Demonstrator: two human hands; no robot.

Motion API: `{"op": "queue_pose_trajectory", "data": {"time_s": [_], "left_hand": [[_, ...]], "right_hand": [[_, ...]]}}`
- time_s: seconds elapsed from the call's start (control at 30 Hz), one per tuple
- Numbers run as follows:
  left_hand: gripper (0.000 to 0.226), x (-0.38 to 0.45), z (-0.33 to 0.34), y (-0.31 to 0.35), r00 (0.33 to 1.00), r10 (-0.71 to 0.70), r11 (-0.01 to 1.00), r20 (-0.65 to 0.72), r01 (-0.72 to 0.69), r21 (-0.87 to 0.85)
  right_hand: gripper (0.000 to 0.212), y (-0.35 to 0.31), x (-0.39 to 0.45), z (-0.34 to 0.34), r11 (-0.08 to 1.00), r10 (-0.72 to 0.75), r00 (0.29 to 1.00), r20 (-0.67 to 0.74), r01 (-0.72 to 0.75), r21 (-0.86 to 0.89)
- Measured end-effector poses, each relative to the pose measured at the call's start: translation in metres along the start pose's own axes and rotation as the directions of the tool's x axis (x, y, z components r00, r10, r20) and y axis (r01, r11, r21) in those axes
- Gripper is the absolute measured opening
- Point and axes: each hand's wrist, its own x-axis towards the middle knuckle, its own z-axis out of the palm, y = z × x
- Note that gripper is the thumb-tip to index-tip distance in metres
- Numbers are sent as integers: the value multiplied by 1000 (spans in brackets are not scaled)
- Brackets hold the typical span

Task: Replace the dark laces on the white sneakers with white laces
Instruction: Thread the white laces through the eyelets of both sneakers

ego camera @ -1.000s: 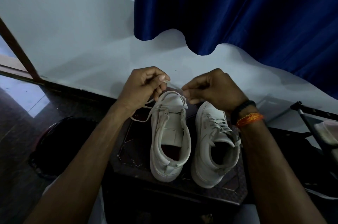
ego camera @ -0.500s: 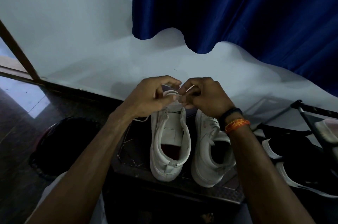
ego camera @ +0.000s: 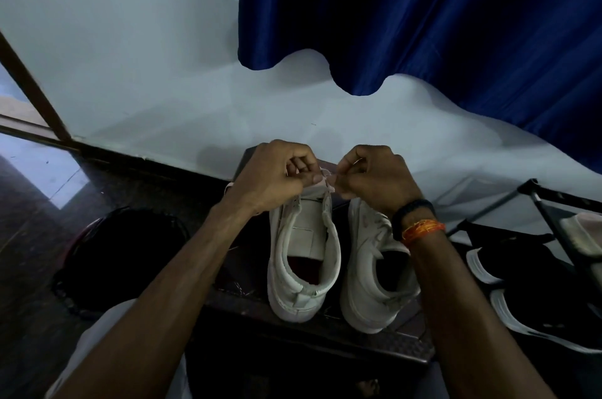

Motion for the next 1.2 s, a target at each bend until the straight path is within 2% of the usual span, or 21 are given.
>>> {"op": "queue_pose_trajectory", "data": {"time_s": [0.1, 0.2, 0.27, 0.37, 0.43, 0.5, 0.6, 0.87, 1.2], "left_hand": [[8, 1, -3, 3, 999, -43, 998, 21, 43, -43], [6, 0, -3, 5, 997, -48, 998, 67, 50, -29], [9, -1, -2, 5, 995, -33, 999, 96, 33, 4], [9, -2, -2, 6, 990, -16, 998, 140, 8, 58], [9, -3, -2, 8, 982, -21, 997, 186, 7, 74], [5, -3, 0, 10, 978, -31, 996, 207, 13, 89], [4, -3, 3, 10, 981, -46, 995, 189, 29, 95], [3, -3, 8, 7, 988, -34, 998, 148, 24, 65], [7, -2, 15, 2, 991, -93, 996, 96, 91, 21]], "right_hand": [[22, -5, -3, -1, 980, 23, 998, 50, -13, -200], [36, -9, -5, 5, 973, 75, 992, 101, -50, -223], [32, -8, -6, 7, 971, 99, 989, 106, -73, -226], [26, -9, -3, 6, 987, 140, 984, 114, -130, -90], [18, -9, -1, 3, 978, 202, 965, 168, -208, 19], [10, -8, -1, -1, 941, 262, 932, 251, -304, 145], [15, -6, -3, -6, 881, 277, 902, 331, -376, 289], [20, 4, -1, -6, 822, 303, 895, 328, -419, 385], [24, 5, -2, -6, 803, 294, 896, 334, -421, 422]]}}
